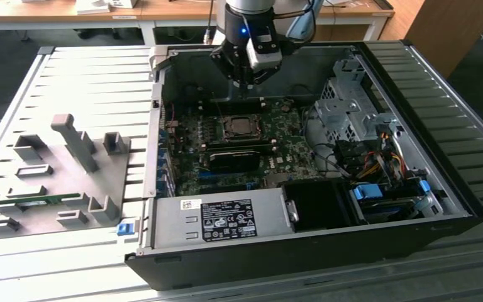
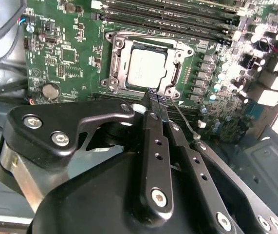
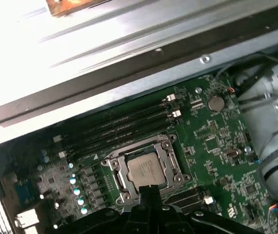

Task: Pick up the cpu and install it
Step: 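Install the first cpu locking lever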

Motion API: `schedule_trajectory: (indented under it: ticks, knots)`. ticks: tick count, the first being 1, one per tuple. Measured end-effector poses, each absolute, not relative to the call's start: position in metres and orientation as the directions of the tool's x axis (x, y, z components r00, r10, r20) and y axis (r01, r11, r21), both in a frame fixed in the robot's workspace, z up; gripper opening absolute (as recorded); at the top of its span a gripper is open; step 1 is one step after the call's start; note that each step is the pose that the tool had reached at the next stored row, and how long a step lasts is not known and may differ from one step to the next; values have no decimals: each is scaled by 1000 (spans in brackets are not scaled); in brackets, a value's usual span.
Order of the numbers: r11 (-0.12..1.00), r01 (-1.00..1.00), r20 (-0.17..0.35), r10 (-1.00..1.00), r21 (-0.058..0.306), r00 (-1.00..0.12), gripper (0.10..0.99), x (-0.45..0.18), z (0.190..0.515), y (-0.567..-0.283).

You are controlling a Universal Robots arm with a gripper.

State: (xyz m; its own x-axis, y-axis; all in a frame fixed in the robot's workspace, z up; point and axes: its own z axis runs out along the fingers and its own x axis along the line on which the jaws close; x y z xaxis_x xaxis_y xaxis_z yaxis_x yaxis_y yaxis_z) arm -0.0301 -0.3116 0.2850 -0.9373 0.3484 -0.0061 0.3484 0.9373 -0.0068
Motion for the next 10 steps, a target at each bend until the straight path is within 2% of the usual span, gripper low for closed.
schedule_trajectory:
  ticks: [10]
  knots:
    - [967,254,-6,254,-7,-967,106,-30,285,-312]
